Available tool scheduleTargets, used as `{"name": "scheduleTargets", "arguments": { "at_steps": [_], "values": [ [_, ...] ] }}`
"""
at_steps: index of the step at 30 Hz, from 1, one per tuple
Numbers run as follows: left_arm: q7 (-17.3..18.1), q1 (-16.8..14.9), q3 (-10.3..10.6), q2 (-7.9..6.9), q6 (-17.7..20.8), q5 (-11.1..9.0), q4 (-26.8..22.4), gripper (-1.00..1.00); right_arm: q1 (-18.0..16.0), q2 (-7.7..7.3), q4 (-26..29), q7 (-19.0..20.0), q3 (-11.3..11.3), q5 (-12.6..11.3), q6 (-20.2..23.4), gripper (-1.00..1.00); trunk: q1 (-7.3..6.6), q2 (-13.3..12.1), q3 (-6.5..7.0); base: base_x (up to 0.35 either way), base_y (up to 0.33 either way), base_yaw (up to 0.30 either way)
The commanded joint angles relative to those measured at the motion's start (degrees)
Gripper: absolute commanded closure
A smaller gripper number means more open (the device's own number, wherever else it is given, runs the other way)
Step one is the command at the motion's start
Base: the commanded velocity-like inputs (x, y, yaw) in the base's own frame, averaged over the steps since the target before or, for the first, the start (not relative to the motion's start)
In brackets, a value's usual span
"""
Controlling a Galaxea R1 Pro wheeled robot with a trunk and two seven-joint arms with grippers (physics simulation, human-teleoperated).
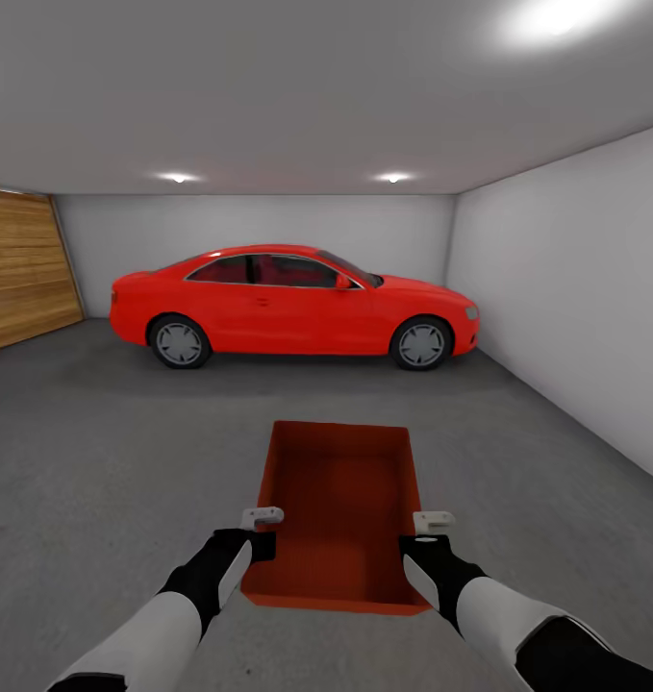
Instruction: Move the two storage containers from the living room to the garage. In the garage, place one container on the floor and stack the other container on top of it (either order is fine).
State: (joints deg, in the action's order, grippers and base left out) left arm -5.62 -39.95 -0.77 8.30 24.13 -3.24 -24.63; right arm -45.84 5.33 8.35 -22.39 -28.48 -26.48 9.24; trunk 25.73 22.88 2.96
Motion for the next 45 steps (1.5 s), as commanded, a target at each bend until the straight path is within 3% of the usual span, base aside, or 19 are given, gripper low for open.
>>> {"name": "scheduleTargets", "arguments": {
  "at_steps": [1, 25, 31, 45],
  "values": [
    [-0.5, 0.0, 0.4, 0.13, 0.3, -0.3, 0.0, 1.00, 0.0, 0.02, 1.4, -0.5, 0.2, 0.7, 0.5, 1.00, 0.05, 0.0, -0.02, 0.322, 0.000, 0.000],
    [-0.5, 0.0, 0.3, 0.02, 0.3, -0.3, 0.0, 1.00, 0.0, -0.06, 1.4, -0.5, 0.3, 0.7, 0.6, 1.00, 0.05, 0.0, -0.02, 0.322, 0.000, 0.000],
    [-0.5, 0.0, 0.3, 0.04, -2.9, -0.5, 0.9, 1.00, 0.0, -0.06, 1.4, -0.5, 0.3, 0.7, 0.5, 1.00, 0.05, 0.0, -0.02, 0.322, 0.000, 0.000],
    [-0.5, 0.0, 0.2, -0.04, -3.3, -0.5, 2.0, 1.00, 0.0, -0.06, 1.4, -0.5, 0.3, 0.7, 0.5, 1.00, 0.05, 0.0, -0.02, 0.322, 0.000, 0.000]
  ]
}}
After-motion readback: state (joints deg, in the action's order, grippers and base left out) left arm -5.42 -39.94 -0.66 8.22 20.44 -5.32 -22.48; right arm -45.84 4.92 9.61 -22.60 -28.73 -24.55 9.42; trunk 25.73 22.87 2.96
